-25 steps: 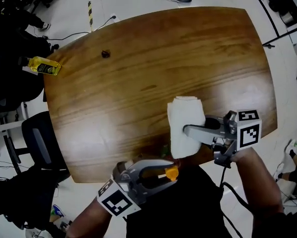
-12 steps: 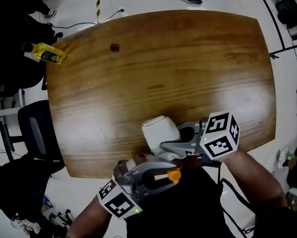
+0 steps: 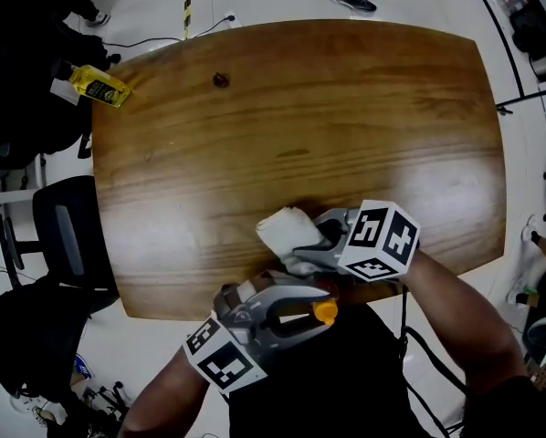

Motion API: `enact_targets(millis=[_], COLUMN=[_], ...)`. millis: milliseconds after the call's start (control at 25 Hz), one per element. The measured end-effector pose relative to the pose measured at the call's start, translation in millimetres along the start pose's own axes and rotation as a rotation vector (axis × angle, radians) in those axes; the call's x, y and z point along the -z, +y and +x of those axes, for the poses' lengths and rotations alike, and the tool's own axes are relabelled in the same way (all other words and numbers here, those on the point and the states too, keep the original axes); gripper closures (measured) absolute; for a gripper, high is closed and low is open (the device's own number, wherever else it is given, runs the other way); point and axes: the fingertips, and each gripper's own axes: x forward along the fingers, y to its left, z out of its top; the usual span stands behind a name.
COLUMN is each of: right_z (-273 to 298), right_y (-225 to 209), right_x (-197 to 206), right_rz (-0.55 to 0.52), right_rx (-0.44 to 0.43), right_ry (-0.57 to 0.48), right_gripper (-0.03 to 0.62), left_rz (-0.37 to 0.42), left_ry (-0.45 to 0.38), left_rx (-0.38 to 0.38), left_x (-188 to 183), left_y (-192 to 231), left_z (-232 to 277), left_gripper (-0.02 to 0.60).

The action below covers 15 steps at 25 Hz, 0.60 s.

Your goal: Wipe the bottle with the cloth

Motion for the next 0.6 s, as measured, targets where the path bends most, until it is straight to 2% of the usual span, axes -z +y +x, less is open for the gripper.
enact_targets(millis=[200,320,440,520,600], right_z=[4.2,7.5,4.1,-14.2,-53.4], right_y=[-4.7,-3.4,-8.8,-21.3,-33.0], right_x=[2.3,2.6,0.2,-3.4,-5.8], right_rz=[-0.156,-0.275,-0.352,-0.310,-0.150], right_rx=[0.167,0.225,0.297,0.393,0.498], right_ry=[0.089,0.131,0.116,0.037,-0.111], right_gripper=[0.523,0.523,0.523,0.523,0.522], left_rz=[0.007,0.010,-0.004,-0.018,-0.024], left_ry=[-0.007,-0.009,-0.011,-0.021,-0.037], left_rx=[0.001,0.007,0.009,0.001,-0.007], left_x=[1.7,3.8,4.2,4.0,5.6], left_y=[0.0,-0.5,0.0,2.1,2.6], left_z=[-0.9,-1.0,-2.1,-1.1,0.6], left_gripper=[0.416,0.417,0.416,0.416,0.416])
